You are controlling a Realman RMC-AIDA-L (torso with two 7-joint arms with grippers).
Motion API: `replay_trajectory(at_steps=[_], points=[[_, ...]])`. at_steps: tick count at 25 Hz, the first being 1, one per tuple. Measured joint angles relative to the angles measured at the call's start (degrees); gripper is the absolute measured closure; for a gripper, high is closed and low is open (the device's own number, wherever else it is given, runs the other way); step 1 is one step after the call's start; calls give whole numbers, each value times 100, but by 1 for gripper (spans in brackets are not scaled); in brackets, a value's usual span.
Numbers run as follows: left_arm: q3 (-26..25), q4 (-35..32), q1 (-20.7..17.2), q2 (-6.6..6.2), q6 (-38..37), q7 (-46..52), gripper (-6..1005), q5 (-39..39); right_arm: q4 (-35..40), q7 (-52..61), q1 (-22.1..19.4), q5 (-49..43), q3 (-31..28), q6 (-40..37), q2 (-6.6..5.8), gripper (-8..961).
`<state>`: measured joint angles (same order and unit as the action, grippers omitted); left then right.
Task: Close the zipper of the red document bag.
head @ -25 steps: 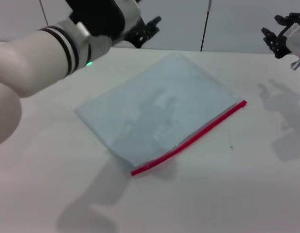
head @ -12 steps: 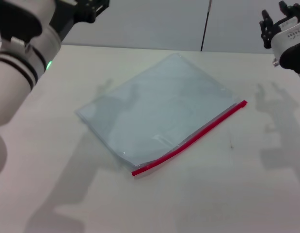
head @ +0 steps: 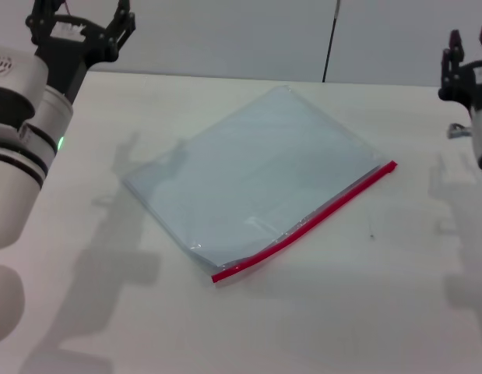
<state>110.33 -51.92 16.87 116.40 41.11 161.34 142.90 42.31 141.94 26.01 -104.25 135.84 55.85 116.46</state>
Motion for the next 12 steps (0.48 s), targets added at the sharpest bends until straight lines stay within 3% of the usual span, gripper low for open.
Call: replay_trajectory(at_steps=[6,12], points=[[135,289,4,10,183,33,123,-212,-656,1199,-87,52,399,710,22,597],[314,522,47,31,254,-16,123,-303,-865,1348,-73,438,541,786,29,596]])
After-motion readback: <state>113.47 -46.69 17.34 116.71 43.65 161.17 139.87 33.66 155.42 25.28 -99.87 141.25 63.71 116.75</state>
